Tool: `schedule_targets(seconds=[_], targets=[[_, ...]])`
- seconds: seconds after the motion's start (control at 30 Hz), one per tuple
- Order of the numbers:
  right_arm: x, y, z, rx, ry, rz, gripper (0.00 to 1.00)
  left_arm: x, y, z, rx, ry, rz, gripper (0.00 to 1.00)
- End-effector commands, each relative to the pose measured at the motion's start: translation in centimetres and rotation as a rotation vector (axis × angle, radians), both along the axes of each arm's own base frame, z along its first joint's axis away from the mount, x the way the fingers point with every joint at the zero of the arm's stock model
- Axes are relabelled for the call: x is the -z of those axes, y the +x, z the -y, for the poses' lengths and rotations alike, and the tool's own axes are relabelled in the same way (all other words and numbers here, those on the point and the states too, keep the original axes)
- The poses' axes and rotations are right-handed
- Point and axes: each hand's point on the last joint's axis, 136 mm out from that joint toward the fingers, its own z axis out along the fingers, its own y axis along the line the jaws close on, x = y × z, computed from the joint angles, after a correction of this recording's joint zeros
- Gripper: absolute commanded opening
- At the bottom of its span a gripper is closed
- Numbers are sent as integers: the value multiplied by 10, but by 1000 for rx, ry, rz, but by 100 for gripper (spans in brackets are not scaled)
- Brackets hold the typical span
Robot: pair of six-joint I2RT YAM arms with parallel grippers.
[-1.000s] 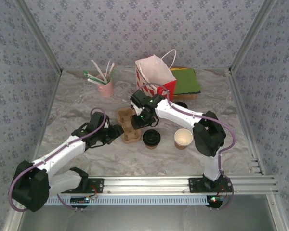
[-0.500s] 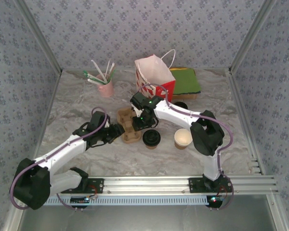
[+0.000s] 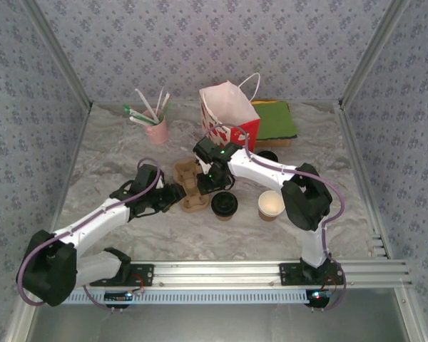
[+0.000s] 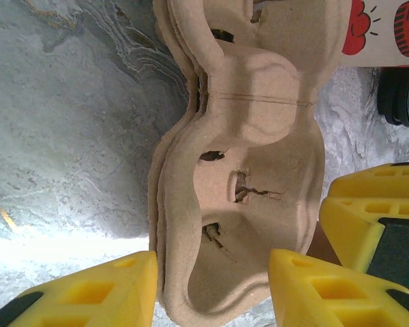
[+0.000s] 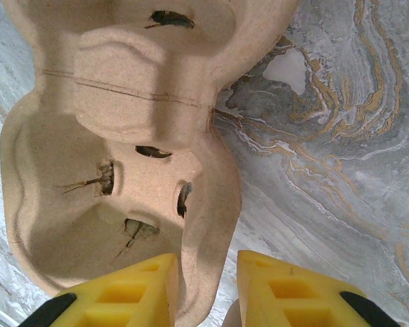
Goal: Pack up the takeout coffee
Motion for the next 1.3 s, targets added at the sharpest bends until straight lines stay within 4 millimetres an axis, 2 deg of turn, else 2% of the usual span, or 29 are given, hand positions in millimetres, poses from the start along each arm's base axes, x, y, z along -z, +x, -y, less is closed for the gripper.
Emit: schedule_targets(seconds=[0.0,0.47,0.73,1.27], targets=[[17,-12,6,3,-41,-60,29,-1,2,3,16,-16,14,46],[22,-15,4,-2,-38,-81,27,0,2,7,31,-29,1,43],[21,-15,3,-5,-37,-78,26,-2,1,-8,-15,30,16,44],[20,-14,3,-6,-37,-81,25,0,3,8,35,-31,4,42]])
